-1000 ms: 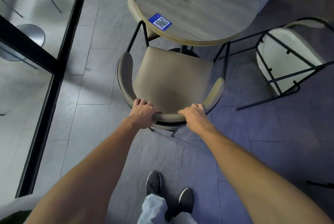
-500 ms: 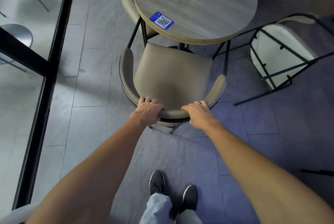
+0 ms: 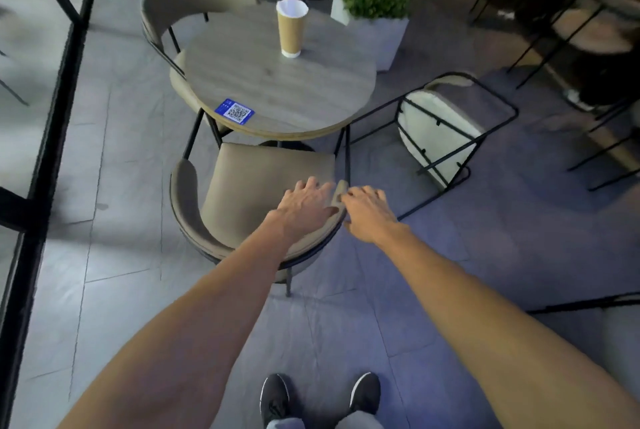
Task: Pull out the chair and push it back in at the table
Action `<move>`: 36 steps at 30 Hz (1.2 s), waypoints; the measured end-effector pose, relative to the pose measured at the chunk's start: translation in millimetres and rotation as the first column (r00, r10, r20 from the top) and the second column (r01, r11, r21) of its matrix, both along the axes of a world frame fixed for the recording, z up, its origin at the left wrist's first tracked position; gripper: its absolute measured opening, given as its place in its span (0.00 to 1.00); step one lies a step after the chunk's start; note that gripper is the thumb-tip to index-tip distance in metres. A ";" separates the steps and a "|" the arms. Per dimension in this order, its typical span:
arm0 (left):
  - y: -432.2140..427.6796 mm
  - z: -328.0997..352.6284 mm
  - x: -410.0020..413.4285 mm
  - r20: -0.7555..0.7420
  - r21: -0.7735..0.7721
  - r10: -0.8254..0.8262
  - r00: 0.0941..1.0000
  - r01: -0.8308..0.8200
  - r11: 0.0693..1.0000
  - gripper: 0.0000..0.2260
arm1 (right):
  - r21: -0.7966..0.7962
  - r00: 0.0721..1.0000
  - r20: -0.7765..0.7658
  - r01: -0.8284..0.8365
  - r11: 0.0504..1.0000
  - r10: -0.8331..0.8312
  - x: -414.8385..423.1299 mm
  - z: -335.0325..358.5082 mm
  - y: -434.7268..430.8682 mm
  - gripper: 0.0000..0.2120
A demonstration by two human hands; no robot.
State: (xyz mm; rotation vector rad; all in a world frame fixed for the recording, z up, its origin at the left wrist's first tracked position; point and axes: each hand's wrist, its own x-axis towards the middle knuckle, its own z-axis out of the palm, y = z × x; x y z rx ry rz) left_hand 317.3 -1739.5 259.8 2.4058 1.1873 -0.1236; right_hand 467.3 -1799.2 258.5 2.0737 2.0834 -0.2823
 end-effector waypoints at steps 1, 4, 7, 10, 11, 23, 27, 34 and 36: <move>2.1 9.6 17.8 0.007 0.015 -0.021 1.000 0.021 1.000 0.22 | 0.010 1.000 0.000 0.019 1.000 -0.019 15.3 10.4 -1.9 0.20; 5.4 32.5 79.0 0.021 0.047 -0.092 0.996 0.091 0.995 0.25 | 0.071 0.999 0.020 0.050 0.996 -0.051 69.4 34.7 -9.0 0.19; 1.7 45.9 144.7 -0.002 0.089 -0.182 0.983 0.181 0.979 0.27 | 0.093 0.995 0.051 0.085 0.992 -0.090 133.7 52.6 -16.9 0.25; -5.7 50.4 213.0 -0.035 0.091 -0.217 0.975 0.220 0.971 0.28 | 0.084 0.988 0.051 0.138 0.987 -0.143 208.7 65.2 -26.7 0.26; -7.6 50.3 237.2 -0.048 0.080 -0.225 0.973 0.228 0.970 0.28 | 0.084 0.987 0.050 0.150 0.985 -0.154 235.8 68.3 -30.0 0.25; 0.8 60.0 496.9 -0.033 0.069 -0.261 0.965 0.263 0.962 0.25 | -0.024 0.972 0.098 0.219 0.975 -0.216 512.5 86.0 -32.3 0.24; 42.5 57.2 570.1 -0.028 0.088 -0.250 0.968 0.252 0.964 0.25 | -0.026 0.969 0.113 0.222 0.975 -0.217 588.8 80.0 0.8 0.22; 142.6 33.4 719.2 -0.019 0.043 -0.235 0.972 0.236 0.971 0.26 | -0.044 0.969 0.103 0.232 0.972 -0.226 717.7 67.4 97.5 0.21; 165.2 26.3 762.6 -0.018 0.007 -0.229 0.973 0.229 0.973 0.27 | -0.055 0.971 0.079 0.232 0.971 -0.228 752.9 66.4 123.9 0.22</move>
